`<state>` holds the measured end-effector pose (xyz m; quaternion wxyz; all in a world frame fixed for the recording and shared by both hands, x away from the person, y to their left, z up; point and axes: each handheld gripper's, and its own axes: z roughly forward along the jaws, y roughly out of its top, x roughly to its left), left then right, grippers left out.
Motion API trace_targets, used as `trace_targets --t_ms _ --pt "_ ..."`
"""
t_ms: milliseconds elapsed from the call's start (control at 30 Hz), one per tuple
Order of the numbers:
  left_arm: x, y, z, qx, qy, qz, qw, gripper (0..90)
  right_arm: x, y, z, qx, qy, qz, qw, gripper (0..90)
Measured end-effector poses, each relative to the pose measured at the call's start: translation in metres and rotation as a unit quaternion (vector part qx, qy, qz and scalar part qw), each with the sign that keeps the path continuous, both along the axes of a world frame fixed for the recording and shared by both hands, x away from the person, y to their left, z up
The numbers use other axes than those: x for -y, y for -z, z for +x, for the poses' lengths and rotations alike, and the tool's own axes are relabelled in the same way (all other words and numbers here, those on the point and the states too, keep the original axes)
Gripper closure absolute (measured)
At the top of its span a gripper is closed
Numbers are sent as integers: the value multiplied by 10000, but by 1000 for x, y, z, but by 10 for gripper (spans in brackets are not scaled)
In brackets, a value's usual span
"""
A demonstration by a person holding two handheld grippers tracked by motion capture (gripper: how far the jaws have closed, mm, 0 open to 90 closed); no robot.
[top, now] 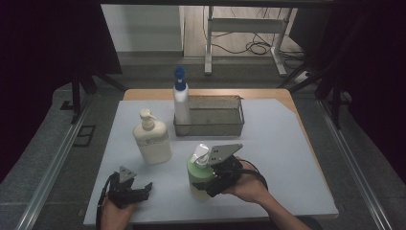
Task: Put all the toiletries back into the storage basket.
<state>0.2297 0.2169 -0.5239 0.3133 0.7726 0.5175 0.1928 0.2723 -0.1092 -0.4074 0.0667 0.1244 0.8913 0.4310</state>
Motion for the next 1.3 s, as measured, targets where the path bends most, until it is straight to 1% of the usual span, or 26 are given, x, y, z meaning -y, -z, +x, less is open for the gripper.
trace_targets --t_ms 267,467,633,733,900,1167,1300 --pt "0 0 0 -2 1 -2 10000 124 3 -9 8 28 104 45 9999 123" --pt "0 0 0 0 -3 -12 10000 124 5 -15 16 2 246 120 9996 123" --pt "0 0 0 2 -6 -5 10000 124 7 -20 22 72 351 72 9993 123" --pt "0 0 0 -3 -8 -11 10000 124 7 -22 26 85 465 48 9989 123" --pt "0 0 0 11 -12 -7 10000 125 9 -23 34 73 586 104 9982 123" --pt "0 0 0 8 -4 -15 10000 124 11 -28 45 60 761 179 9969 123" --pt "0 0 0 11 -6 -14 10000 124 10 -30 50 73 817 173 9965 123"
